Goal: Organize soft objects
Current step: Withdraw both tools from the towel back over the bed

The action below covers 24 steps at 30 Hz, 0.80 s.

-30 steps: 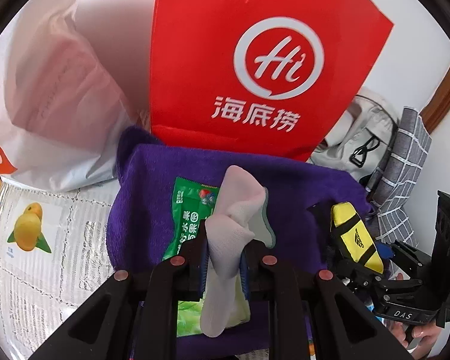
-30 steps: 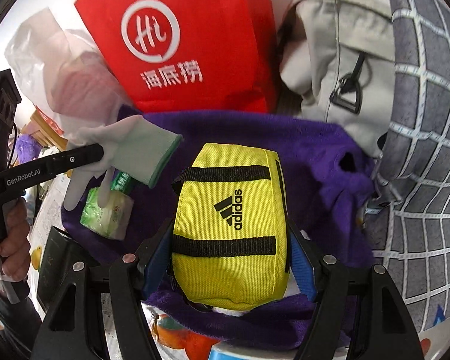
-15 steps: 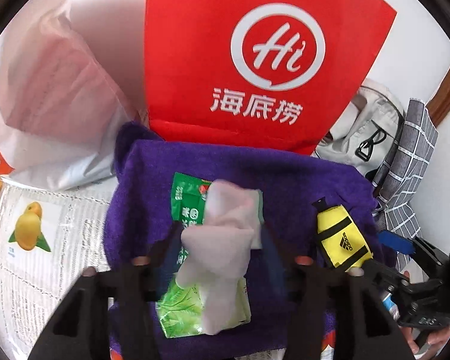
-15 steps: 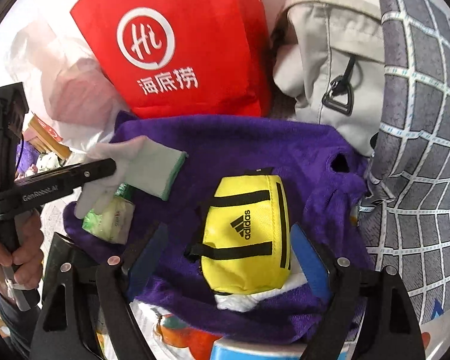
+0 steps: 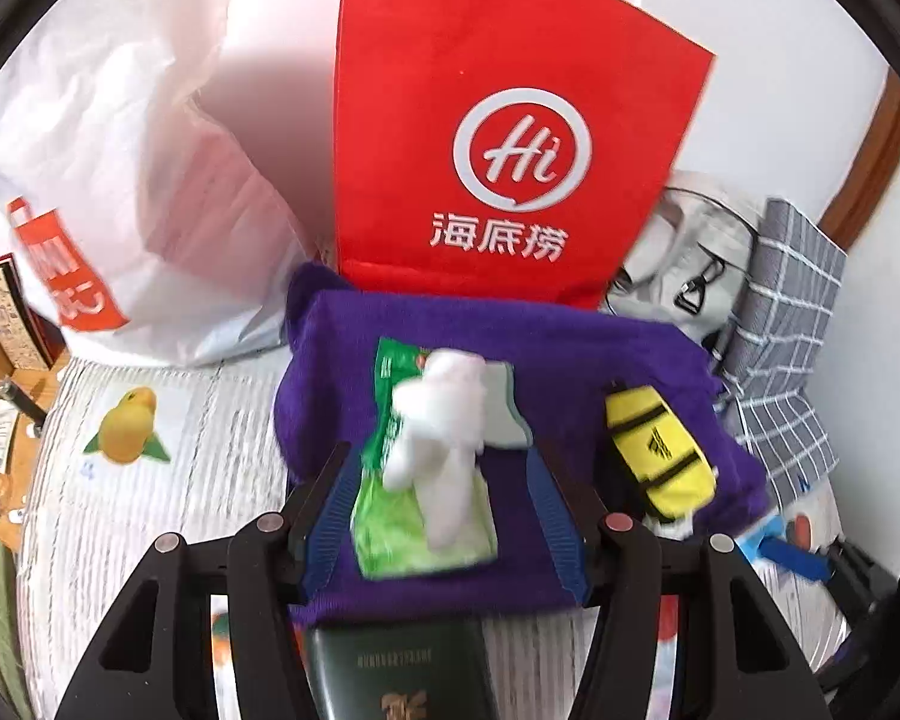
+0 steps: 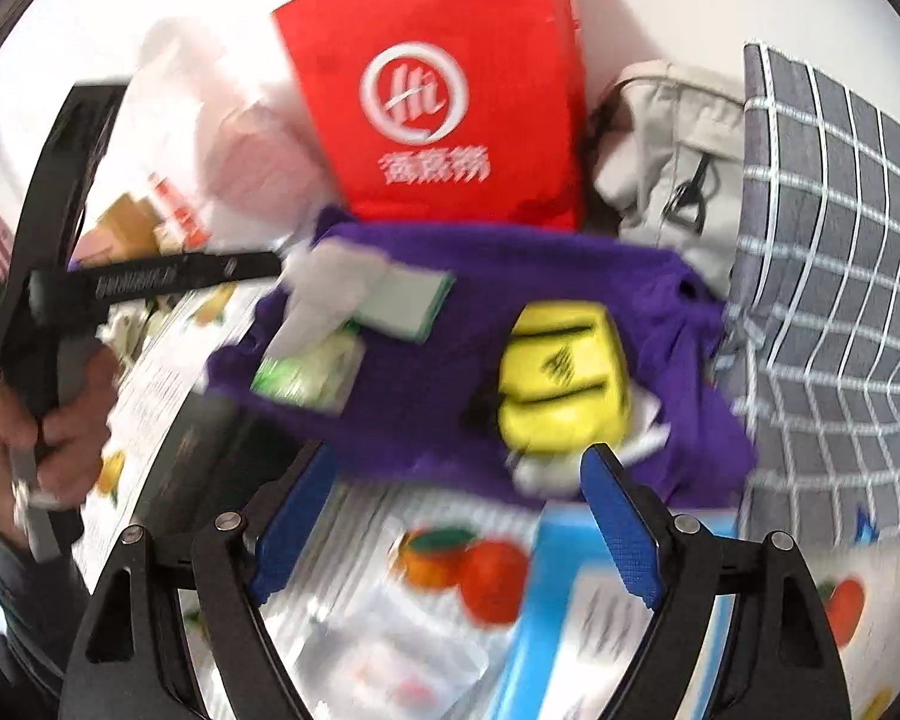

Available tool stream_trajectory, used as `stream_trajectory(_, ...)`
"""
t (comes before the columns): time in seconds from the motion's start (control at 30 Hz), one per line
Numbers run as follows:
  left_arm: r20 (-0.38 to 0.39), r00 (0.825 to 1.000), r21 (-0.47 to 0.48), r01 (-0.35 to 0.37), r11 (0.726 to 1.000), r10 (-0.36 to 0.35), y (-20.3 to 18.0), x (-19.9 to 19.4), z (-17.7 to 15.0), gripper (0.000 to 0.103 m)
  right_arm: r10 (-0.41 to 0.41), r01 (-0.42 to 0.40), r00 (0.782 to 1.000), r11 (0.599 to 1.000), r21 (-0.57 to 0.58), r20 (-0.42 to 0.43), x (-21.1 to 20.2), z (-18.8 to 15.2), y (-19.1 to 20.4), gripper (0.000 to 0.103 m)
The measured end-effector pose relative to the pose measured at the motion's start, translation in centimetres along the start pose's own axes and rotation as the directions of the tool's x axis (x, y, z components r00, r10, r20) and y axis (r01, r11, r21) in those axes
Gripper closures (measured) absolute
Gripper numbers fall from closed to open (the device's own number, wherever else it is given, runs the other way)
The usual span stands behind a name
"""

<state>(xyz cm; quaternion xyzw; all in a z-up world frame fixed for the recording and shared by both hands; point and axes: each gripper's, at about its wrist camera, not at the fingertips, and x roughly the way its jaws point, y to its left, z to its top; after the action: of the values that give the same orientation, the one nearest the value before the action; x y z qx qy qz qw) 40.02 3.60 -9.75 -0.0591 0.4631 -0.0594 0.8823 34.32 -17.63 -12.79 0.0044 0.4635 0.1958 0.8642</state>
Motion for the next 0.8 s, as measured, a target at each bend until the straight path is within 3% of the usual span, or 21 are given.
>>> stream_trajectory(0.3,0.011,1.0,0.018,0.016,1.0,-0.016,0.1,-4.9,-4.7,0.048,0.043,-0.046,0.998,0.997,-0.064,-0.047,-1.3,-8.1,5.6,0.021)
stream_trajectory(0.57,0.023,0.999,0.0,0.041,0.999,-0.041,1.2,-7.7,-8.9,0.048,-0.052,0.041,0.996,0.989,-0.139,-0.075,-0.4,-11.4,8.2,0.026)
stream_trajectory(0.67,0.023,0.999,0.008,0.046,0.999,-0.046,1.4,-8.2,-10.4,0.048,-0.113,0.097,0.99,0.982,-0.161,-0.09,0.6,-11.9,8.6,0.033)
stream_trajectory(0.8,0.01,0.999,-0.003,0.05,0.999,-0.05,2.0,-8.2,-11.9,0.048,-0.146,0.127,0.983,0.978,-0.166,-0.11,1.3,-12.1,8.4,0.054)
